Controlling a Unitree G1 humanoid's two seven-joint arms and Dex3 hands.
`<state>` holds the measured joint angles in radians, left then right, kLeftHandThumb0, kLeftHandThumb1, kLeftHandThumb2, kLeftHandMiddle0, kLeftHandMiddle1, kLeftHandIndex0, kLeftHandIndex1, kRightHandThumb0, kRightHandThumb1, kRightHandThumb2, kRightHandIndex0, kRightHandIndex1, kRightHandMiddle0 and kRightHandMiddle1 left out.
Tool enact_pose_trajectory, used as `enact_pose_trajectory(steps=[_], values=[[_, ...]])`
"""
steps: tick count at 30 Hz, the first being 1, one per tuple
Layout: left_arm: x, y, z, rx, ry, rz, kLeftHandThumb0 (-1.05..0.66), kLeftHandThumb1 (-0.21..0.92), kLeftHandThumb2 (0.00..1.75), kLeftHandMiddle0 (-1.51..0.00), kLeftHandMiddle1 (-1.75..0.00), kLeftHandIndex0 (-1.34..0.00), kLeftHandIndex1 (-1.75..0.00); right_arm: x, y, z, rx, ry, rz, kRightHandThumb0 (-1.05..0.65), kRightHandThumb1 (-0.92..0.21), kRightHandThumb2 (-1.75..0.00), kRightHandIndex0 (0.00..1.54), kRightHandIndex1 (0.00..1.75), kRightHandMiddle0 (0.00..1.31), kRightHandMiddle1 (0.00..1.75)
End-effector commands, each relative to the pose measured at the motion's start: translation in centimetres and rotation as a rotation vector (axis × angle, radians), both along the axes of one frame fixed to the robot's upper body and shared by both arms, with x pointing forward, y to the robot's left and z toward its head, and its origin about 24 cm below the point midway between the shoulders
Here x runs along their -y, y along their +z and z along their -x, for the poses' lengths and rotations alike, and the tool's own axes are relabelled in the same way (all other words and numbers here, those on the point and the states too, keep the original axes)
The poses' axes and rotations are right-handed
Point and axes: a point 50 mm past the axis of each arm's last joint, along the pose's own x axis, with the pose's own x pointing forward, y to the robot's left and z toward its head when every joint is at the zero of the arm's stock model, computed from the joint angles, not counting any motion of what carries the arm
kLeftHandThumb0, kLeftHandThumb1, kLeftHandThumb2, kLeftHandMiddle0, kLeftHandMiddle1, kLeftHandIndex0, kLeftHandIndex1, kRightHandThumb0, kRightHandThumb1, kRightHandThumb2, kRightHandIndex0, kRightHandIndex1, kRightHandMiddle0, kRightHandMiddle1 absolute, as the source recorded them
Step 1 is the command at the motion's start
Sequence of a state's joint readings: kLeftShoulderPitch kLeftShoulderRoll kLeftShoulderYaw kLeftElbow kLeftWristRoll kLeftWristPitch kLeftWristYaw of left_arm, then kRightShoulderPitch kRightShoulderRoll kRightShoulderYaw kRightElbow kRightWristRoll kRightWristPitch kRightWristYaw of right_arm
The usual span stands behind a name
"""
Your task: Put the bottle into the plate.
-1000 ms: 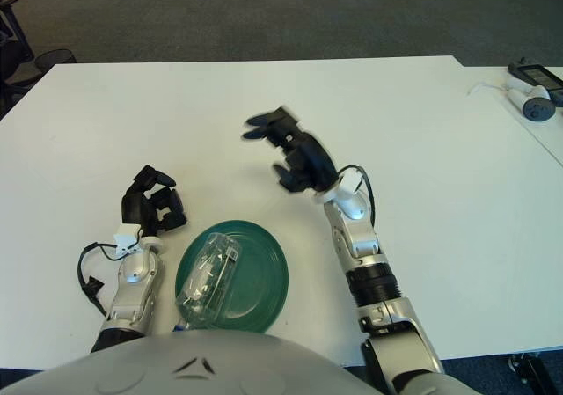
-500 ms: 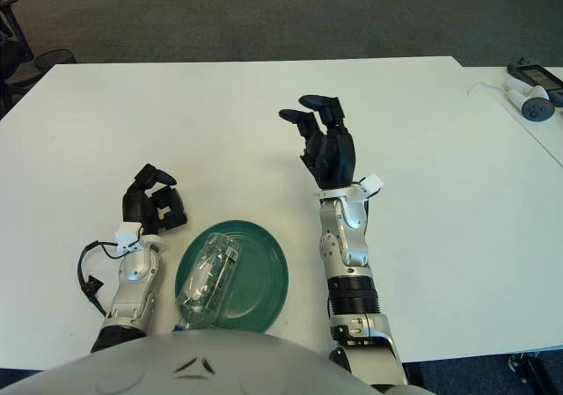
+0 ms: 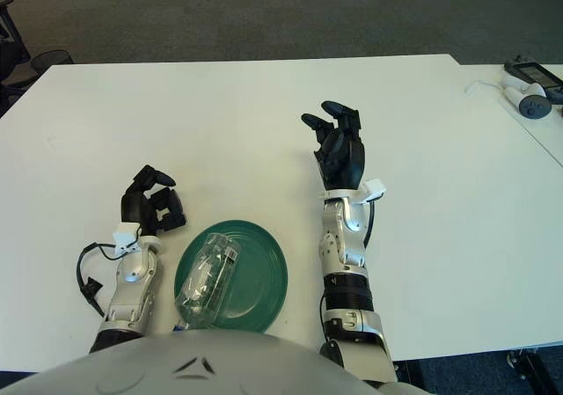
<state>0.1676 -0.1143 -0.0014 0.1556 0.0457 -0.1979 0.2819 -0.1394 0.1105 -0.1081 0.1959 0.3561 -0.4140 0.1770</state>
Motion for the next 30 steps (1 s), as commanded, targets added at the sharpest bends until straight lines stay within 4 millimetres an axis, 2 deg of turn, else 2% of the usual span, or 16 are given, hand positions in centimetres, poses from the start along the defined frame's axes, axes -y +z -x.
enact_pose_trajectory(steps=[1,10,21,30], values=[[0.4,-1.4,1.1,-0.080,0.011,0.040,-0.59,0.06,1.63,-1.36,-1.75,-0.83,-1.75,-0.1,-0.5,0.5,-0.044,-0.001,0.017,-0.74,-0.92,-0.79,0.12,1.13,0.00,1.30],[0.3,-1.4,1.2,-0.077,0.021,0.033,-0.58,0.07,1.62,-1.36,-1.75,-0.82,-1.75,0.7,-1.7,1.5,-0.132,-0.017,0.083,-0.73,-0.92,-0.81,0.14,1.14,0.00,1.30],[0.5,-1.3,1.3,-0.076,0.011,0.039,-0.58,0.07,1.62,-1.36,-1.75,-0.81,-1.75,1.5,-5.3,2.2,-0.255,0.055,0.189,-0.70,-0.92,-0.74,0.18,1.17,0.00,1.41],[0.5,-1.5,1.2,-0.070,0.009,0.032,-0.59,0.06,1.64,-1.35,-1.75,-0.83,-1.75,1.2,-7.1,2.9,-0.356,0.112,0.259,-0.60,-0.82,-0.84,0.20,1.19,0.01,1.45]])
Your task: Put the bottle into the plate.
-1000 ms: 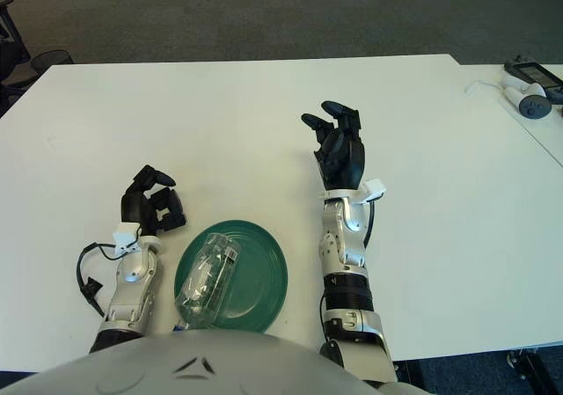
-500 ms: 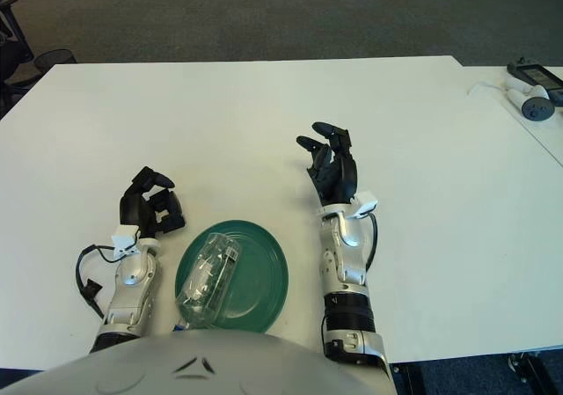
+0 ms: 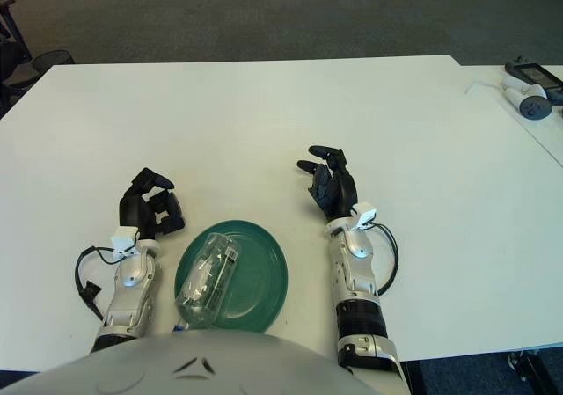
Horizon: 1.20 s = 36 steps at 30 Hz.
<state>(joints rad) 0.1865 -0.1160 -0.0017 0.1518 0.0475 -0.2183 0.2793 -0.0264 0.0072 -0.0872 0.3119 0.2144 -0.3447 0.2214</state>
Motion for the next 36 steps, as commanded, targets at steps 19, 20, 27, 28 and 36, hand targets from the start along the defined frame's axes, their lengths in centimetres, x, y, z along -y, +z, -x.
enact_pose_trajectory(steps=[19,20,27,28,36], values=[[0.6,-1.2,0.6,-0.079,0.015,0.023,-0.59,0.06,1.64,-1.36,-1.75,-0.83,-1.75,-1.1,-3.2,2.1,-0.220,0.082,0.116,-0.50,-0.64,-1.01,0.23,1.29,0.06,1.57],[0.6,-1.2,0.6,-0.079,0.015,0.021,-0.59,0.06,1.64,-1.36,-1.75,-0.83,-1.75,-1.1,-3.2,2.0,-0.220,0.080,0.119,-0.50,-0.63,-1.01,0.22,1.29,0.06,1.58],[0.7,-1.2,0.5,-0.078,0.009,0.016,-0.59,0.06,1.63,-1.35,-1.75,-0.83,-1.75,-1.2,-3.4,2.0,-0.224,0.066,0.147,-0.51,-0.63,-1.02,0.21,1.32,0.05,1.61],[0.7,-1.2,0.5,-0.078,0.006,0.020,-0.59,0.06,1.63,-1.35,-1.75,-0.83,-1.75,-1.2,-3.5,2.0,-0.226,0.064,0.150,-0.51,-0.63,-1.02,0.21,1.32,0.05,1.61],[0.7,-1.2,0.4,-0.071,-0.001,0.038,-0.58,0.07,1.62,-1.35,-1.75,-0.82,-1.75,-1.4,-3.7,1.9,-0.239,0.058,0.160,-0.39,-0.84,-0.66,0.23,1.32,0.16,1.71]])
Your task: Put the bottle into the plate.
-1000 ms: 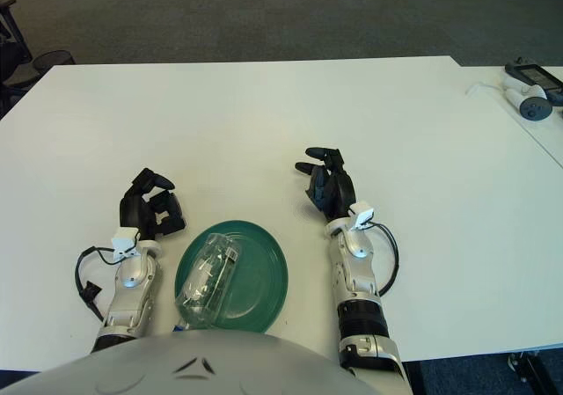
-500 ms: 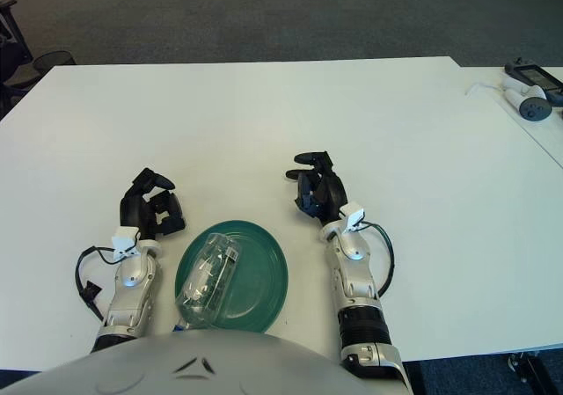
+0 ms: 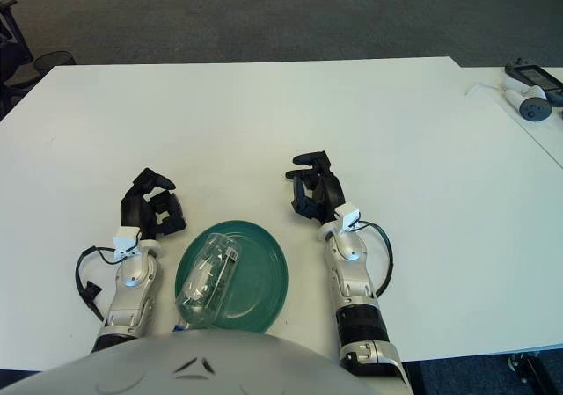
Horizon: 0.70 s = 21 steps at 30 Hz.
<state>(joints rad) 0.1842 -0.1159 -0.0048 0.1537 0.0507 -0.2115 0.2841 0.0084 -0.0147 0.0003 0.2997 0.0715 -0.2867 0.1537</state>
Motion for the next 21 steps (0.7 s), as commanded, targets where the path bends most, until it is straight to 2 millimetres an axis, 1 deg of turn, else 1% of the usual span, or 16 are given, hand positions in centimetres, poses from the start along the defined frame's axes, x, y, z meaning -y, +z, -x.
enact_pose_trajectory(steps=[1,3,6,21], values=[[0.60,-1.09,0.49,-0.064,0.001,0.041,-0.58,0.07,1.62,-1.35,-1.75,-0.82,-1.75,0.12,-2.54,1.21,-0.146,-0.014,0.012,-0.38,-0.87,-0.61,0.24,1.32,0.17,1.73],[0.60,-1.09,0.48,-0.063,0.004,0.035,-0.58,0.07,1.62,-1.35,-1.75,-0.82,-1.75,0.05,-2.60,1.23,-0.150,-0.018,0.010,-0.36,-0.90,-0.55,0.25,1.32,0.18,1.74],[0.58,-1.08,0.41,-0.063,0.007,0.027,-0.58,0.07,1.62,-1.35,-1.75,-0.82,-1.75,-0.06,-2.69,1.19,-0.150,-0.032,0.005,-0.35,-0.91,-0.53,0.26,1.32,0.19,1.74],[0.59,-1.07,0.21,-0.057,0.004,0.010,-0.58,0.07,1.62,-1.34,-1.75,-0.82,-1.75,-0.26,-2.86,1.13,-0.130,-0.053,-0.029,-0.35,-0.92,-0.51,0.30,1.32,0.20,1.75]])
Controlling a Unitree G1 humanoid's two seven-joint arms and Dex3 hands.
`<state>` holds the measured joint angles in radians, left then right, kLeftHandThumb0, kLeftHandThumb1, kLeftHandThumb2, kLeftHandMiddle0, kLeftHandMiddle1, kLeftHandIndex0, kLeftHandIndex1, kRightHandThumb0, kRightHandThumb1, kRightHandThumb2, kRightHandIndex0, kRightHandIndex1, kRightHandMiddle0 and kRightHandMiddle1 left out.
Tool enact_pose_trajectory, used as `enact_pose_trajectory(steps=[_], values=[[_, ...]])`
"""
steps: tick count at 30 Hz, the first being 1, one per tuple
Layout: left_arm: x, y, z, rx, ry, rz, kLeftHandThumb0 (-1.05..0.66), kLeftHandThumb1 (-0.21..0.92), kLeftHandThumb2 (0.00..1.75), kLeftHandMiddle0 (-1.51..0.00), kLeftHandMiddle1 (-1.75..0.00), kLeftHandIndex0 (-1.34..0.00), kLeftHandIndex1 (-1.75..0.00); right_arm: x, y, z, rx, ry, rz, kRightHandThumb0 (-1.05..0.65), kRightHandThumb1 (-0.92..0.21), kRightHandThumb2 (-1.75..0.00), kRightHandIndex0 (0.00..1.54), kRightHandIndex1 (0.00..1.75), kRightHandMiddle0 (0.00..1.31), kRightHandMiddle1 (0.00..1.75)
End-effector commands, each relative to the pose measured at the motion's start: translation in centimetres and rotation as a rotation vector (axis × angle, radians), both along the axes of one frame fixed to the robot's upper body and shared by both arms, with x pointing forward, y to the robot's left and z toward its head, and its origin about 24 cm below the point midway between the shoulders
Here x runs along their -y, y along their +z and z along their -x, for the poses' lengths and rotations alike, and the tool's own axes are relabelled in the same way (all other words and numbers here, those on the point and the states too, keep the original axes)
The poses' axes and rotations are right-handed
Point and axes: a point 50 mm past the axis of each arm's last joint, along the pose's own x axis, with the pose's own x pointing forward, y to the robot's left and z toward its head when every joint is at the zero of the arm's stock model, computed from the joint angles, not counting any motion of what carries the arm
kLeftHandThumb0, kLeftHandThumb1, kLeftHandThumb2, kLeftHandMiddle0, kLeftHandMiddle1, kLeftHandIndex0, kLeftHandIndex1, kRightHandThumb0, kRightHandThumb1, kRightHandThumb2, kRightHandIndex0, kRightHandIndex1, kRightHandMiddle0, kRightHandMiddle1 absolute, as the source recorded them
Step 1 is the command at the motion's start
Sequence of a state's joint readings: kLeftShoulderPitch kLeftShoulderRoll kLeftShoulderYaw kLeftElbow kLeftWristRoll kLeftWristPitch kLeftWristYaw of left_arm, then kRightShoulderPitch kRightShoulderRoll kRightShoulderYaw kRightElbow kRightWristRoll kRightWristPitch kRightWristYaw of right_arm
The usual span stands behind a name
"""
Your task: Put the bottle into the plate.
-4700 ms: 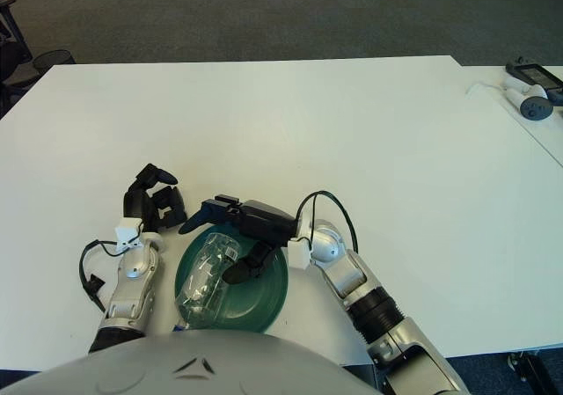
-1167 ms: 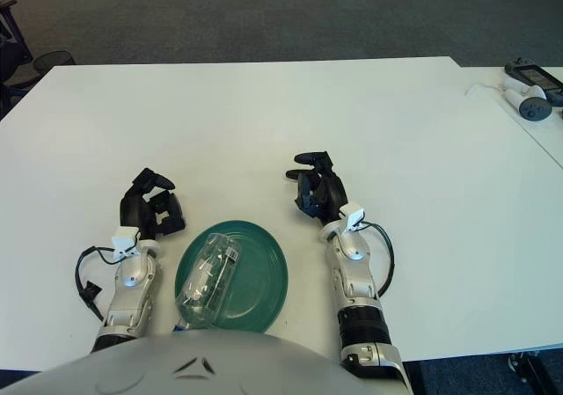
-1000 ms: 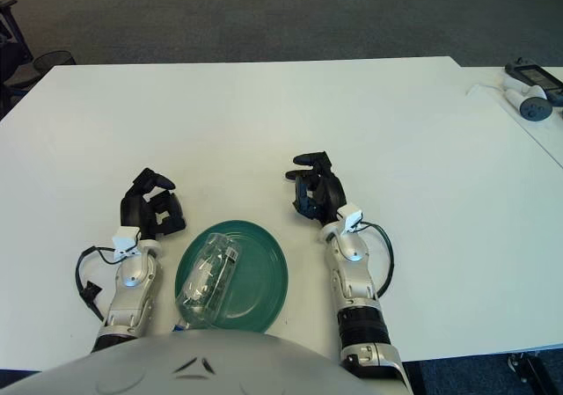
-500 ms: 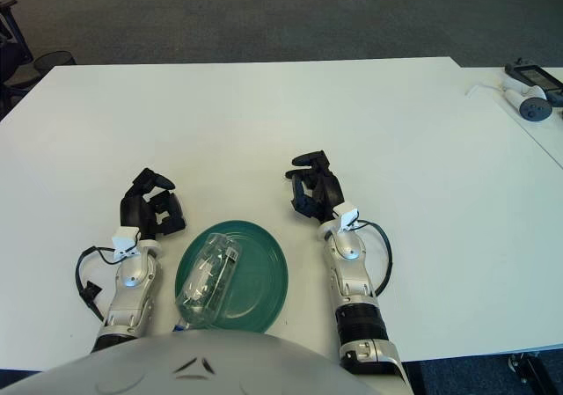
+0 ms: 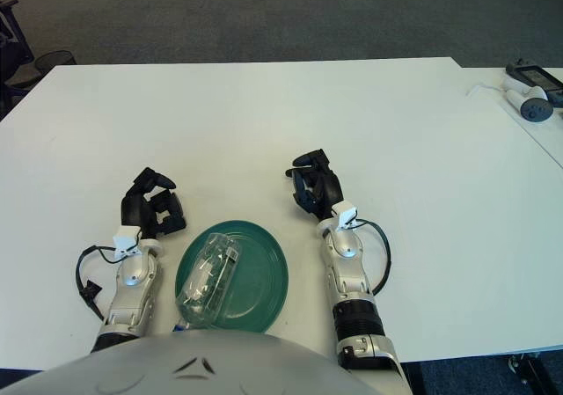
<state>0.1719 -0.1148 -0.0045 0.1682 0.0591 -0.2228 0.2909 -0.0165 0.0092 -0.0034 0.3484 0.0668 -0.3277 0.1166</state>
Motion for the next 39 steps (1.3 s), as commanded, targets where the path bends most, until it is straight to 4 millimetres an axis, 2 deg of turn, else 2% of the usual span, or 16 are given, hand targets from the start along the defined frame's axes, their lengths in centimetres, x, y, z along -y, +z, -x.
enact_pose_trajectory(steps=[1,39], values=[[0.53,-1.10,0.42,-0.063,0.004,0.018,-0.58,0.07,1.62,-1.34,-1.75,-0.82,-1.75,0.19,-2.73,1.50,-0.142,-0.018,-0.014,-0.35,-0.92,-0.51,0.30,1.32,0.20,1.75],[0.50,-0.89,0.28,-0.054,0.016,0.010,-0.59,0.06,1.63,-1.36,-1.75,-0.83,-1.75,0.27,-2.76,1.24,-0.108,-0.047,-0.018,-0.35,-0.92,-0.51,0.31,1.31,0.20,1.75]])
